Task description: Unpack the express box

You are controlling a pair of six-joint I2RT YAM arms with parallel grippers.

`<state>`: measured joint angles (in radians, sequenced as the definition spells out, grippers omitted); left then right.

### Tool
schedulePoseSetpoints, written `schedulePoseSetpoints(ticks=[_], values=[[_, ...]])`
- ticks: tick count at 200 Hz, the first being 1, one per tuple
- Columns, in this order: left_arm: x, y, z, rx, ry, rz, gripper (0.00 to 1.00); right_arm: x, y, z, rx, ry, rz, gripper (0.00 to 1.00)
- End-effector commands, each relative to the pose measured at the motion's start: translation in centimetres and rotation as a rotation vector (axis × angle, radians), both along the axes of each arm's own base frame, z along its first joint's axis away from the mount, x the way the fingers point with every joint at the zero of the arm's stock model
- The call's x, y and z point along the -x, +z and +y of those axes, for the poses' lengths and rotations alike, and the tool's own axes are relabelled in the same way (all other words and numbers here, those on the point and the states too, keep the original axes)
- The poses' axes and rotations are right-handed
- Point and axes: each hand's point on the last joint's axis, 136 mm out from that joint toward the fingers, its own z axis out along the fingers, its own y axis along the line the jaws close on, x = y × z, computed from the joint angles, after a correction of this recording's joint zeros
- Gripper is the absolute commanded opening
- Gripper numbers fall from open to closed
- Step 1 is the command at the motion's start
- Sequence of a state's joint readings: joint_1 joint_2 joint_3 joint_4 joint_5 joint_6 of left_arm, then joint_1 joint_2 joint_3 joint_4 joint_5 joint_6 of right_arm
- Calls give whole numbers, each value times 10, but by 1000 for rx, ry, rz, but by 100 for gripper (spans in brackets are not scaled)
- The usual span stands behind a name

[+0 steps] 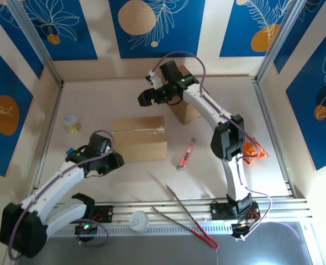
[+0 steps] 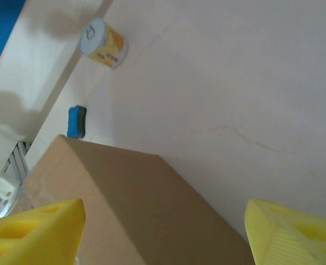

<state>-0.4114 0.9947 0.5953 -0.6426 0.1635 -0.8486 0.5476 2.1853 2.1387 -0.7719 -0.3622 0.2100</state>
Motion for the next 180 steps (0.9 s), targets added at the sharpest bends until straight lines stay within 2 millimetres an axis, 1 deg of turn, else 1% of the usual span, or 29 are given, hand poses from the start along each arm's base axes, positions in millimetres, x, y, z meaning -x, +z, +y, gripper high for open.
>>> schedulePoseSetpoints(ticks=[1, 15, 36, 52, 54, 57, 58, 60, 61, 62, 65, 66, 67, 69, 70, 71, 77, 95, 106, 125, 143, 155, 170, 180], values=[[-38, 18, -22, 93, 29, -119, 47, 30, 8, 7, -69, 54, 119, 76], [-48, 16, -20, 56, 41, -122, 47, 41, 4, 4, -75, 35, 141, 76], [-58, 13, -11, -22, 49, -116, 47, 58, -2, -6, -87, -18, 181, 76], [-69, 11, -5, -62, 55, -117, 49, 72, -9, -15, -87, -73, 212, 76], [-70, 11, -5, -65, 55, -116, 49, 74, -12, -17, -82, -83, 222, 76], [-73, 11, -3, -71, 59, -117, 49, 75, -9, -17, -91, -91, 215, 77], [-74, 11, -3, -72, 60, -117, 49, 78, -15, -19, -81, -97, 230, 77], [-75, 10, -2, -74, 61, -118, 49, 80, -15, -20, -81, -104, 231, 77], [-76, 10, -2, -76, 62, -116, 49, 79, -12, -19, -88, -106, 224, 76], [-77, 9, -2, -77, 63, -116, 49, 82, -18, -21, -77, -113, 239, 77], [-79, 10, -1, -78, 64, -119, 49, 83, -15, -20, -87, -120, 233, 77], [-80, 10, -1, -77, 66, -119, 49, 86, -21, -22, -76, -126, 246, 77], [-81, 9, -1, -78, 66, -118, 49, 85, -17, -21, -84, -127, 237, 77], [-83, 9, 0, -79, 67, -118, 49, 87, -18, -22, -85, -134, 242, 77], [-84, 9, 0, -78, 67, -119, 49, 90, -24, -23, -74, -140, 255, 77], [-85, 9, 0, -78, 68, -119, 49, 89, -20, -22, -83, -141, 246, 77], [-90, 8, 0, -76, 70, -121, 49, 95, -25, -24, -80, -161, 256, 76], [-108, 9, -1, -73, 62, -129, 49, 108, -44, -27, -56, -229, 293, 77], [-119, 12, -5, -67, 51, -138, 50, 115, -51, -28, -45, -263, 304, 77], [-135, 18, -10, -59, 39, -151, 50, 119, -63, -29, -28, -309, 311, 77], [-142, 23, -13, -55, 31, -155, 51, 117, -70, -33, -17, -345, 314, 77], [-142, 26, -13, -53, 29, -152, 52, 114, -72, -36, -7, -361, 309, 77], [-135, 27, -10, -62, 33, -140, 55, 110, -71, -40, -1, -372, 301, 77], [-128, 28, -5, -81, 38, -128, 60, 107, -68, -43, 0, -374, 293, 78]])
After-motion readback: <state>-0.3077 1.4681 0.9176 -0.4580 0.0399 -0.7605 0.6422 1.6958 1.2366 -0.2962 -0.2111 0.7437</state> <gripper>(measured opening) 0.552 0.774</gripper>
